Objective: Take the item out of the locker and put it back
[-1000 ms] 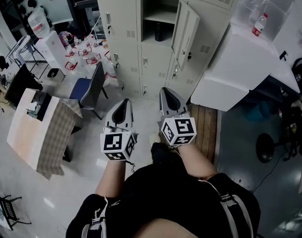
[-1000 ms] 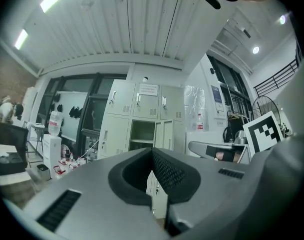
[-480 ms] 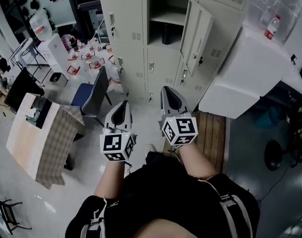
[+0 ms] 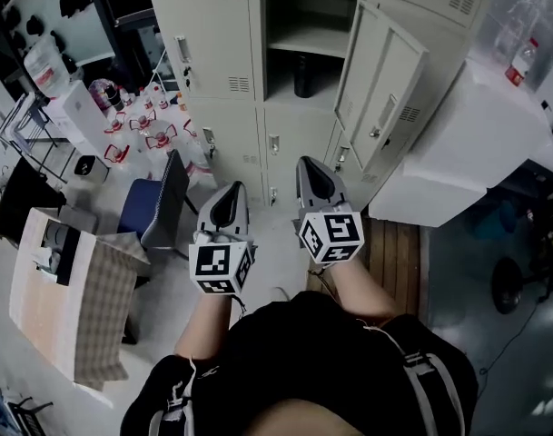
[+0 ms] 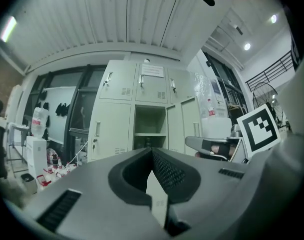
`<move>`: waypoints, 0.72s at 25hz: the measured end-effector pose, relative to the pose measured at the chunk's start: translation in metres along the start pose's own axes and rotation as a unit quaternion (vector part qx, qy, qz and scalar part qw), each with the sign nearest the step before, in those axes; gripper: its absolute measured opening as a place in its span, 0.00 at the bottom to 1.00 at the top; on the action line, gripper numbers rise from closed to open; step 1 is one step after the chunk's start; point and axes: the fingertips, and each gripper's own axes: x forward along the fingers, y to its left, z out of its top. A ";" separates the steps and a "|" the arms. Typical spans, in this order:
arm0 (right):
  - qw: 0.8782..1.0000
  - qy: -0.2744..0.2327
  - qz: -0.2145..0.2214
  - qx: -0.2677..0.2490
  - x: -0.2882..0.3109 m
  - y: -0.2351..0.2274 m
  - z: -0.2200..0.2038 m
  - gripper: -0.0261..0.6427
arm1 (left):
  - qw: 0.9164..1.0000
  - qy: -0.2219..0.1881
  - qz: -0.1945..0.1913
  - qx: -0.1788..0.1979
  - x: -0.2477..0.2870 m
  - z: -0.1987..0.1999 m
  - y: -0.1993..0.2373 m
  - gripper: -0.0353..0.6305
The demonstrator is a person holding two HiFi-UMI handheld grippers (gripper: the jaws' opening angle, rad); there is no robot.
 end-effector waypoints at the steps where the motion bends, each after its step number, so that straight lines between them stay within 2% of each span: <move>1: 1.000 -0.002 -0.001 -0.001 0.015 -0.003 0.001 0.06 | 1.000 -0.002 -0.001 0.000 0.013 0.004 0.009 0.07; 9: 1.000 -0.001 -0.009 -0.010 0.098 -0.027 0.000 0.06 | 1.000 -0.019 -0.009 -0.011 0.101 0.019 0.057 0.07; 13: 0.999 0.003 -0.027 -0.018 0.116 -0.046 -0.004 0.06 | 0.999 -0.005 -0.028 -0.025 0.132 0.009 0.061 0.07; 18: 0.998 0.007 -0.058 -0.013 0.133 -0.072 -0.013 0.06 | 0.998 0.004 -0.059 -0.023 0.166 0.001 0.058 0.07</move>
